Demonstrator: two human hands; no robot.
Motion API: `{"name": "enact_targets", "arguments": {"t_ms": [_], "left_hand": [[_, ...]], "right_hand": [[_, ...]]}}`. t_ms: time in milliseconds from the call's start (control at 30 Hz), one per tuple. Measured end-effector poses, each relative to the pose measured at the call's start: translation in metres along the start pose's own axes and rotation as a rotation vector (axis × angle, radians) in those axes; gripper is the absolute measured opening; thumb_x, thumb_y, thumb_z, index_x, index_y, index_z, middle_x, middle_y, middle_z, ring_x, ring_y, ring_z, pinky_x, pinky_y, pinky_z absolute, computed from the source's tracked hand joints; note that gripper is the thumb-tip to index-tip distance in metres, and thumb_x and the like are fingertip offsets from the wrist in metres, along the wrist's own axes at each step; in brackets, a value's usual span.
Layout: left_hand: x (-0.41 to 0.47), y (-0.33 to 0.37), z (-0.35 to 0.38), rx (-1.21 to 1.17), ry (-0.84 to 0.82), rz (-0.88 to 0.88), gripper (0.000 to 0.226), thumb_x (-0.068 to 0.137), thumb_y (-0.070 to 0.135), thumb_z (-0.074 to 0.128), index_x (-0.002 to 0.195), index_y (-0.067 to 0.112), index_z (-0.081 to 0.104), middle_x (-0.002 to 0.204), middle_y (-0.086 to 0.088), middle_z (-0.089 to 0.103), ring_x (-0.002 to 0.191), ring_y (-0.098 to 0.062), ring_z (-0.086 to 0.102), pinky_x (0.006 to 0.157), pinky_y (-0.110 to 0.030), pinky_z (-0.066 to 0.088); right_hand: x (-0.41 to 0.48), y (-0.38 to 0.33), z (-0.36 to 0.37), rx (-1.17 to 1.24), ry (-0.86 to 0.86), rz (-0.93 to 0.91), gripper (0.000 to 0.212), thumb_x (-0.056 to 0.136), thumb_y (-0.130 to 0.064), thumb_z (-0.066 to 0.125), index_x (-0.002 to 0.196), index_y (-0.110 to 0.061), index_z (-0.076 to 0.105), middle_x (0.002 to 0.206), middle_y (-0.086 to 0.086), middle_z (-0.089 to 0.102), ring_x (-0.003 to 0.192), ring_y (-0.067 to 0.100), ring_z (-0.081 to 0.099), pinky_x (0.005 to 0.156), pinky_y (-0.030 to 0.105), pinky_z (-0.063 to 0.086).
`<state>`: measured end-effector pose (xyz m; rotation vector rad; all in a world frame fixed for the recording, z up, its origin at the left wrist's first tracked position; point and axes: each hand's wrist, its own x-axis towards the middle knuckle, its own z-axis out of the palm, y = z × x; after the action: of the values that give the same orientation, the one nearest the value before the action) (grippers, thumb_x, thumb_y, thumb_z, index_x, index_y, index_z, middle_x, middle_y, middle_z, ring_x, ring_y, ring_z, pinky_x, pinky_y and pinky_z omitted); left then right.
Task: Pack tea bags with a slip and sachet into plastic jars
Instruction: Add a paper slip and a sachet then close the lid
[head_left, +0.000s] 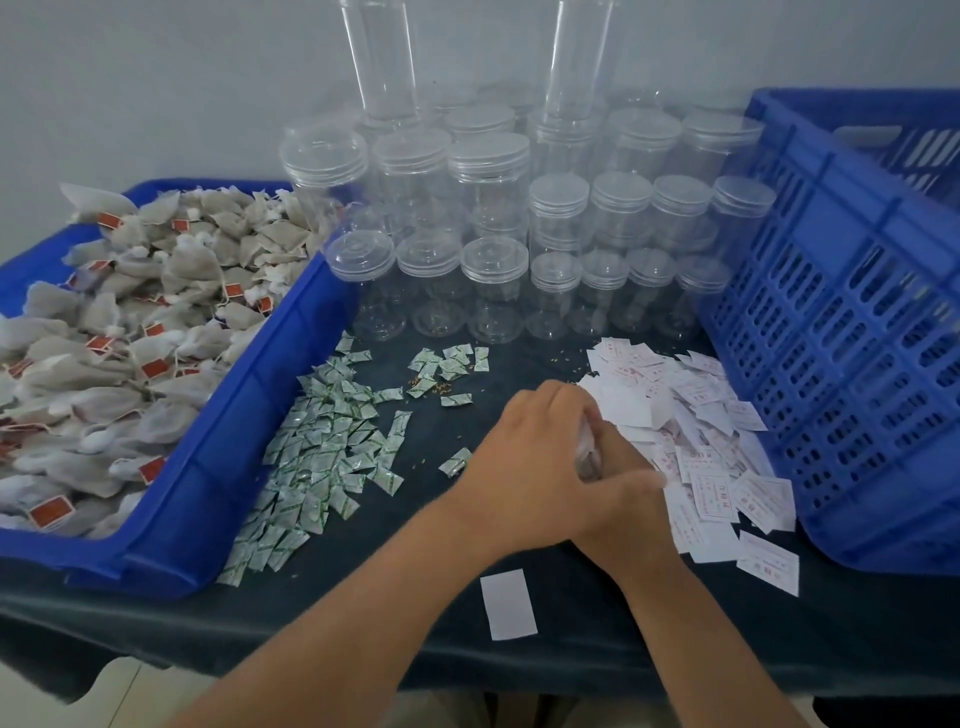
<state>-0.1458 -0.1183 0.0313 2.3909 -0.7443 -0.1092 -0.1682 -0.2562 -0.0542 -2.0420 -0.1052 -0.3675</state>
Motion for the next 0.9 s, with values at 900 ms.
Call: {"name": "enact_targets", "arguments": {"t_ms": [900], "left_hand": [[-0.008, -0.009, 0.017, -0.571, 0.224, -0.181, 0.078, 0.056, 0.056, 0.089, 0.126, 0.059, 0.053, 0.113, 0.024, 0.068, 0.111, 0.004, 0.065, 0.085, -0.009, 0.05]], "right_hand": [[-0.004, -0.008, -0.011, 0.391, -0.221, 0.042, 0.049, 0.072, -0.004, 0.076, 0.118, -0.021, 0.076, 0.104, 0.007, 0.08, 0.097, 0.026, 0.079, 0.077, 0.045, 0.066]]}}
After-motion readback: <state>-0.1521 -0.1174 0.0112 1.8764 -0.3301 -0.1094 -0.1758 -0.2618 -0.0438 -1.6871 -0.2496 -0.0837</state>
